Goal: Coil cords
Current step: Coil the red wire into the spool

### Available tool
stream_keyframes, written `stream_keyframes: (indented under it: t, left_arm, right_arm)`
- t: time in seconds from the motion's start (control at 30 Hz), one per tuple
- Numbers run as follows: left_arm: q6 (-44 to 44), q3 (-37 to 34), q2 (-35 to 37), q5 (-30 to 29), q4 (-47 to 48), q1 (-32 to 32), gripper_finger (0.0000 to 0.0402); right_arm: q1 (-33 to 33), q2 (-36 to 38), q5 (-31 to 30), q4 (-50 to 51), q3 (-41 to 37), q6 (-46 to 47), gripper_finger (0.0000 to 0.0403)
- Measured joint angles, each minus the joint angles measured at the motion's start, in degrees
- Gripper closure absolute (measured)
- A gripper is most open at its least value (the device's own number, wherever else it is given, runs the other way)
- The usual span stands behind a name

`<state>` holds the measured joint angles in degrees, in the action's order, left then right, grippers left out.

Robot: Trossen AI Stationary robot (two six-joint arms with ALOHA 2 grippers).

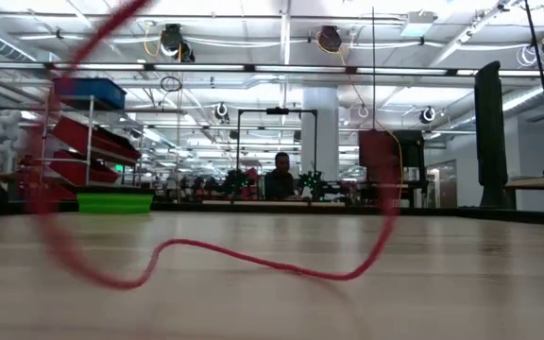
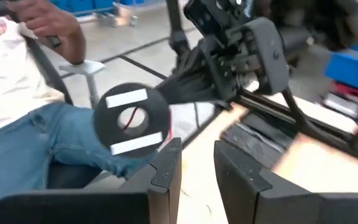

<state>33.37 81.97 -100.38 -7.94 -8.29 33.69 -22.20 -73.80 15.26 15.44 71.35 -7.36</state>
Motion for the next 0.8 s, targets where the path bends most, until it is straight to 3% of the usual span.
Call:
stream_keyframes:
  t: [0.2,0.33,0.57,0.8]
  left_arm:
    - [-6.4,0.0,4.3,-7.4,2.7,-1.3,0.0398]
    - [-11.3,0.0,7.2,-12.0,7.6,-2.0,0.0398]
    - [-16.5,0.0,9.4,-20.3,13.4,-2.3,0.0398]
    - [-17.9,0.0,9.6,-23.5,15.4,-3.4,0.0398]
  right_arm:
    - [-4.7,5.9,-12.3,10.8,0.0,4.0,0.0321]
    - [-7.6,6.5,-18.6,11.3,-2.3,5.4,0.0321]
    - [-7.1,6.6,-22.7,4.1,-12.5,5.2,0.0321]
    - [-3.0,6.9,-26.1,2.2,-14.4,6.4,0.0321]
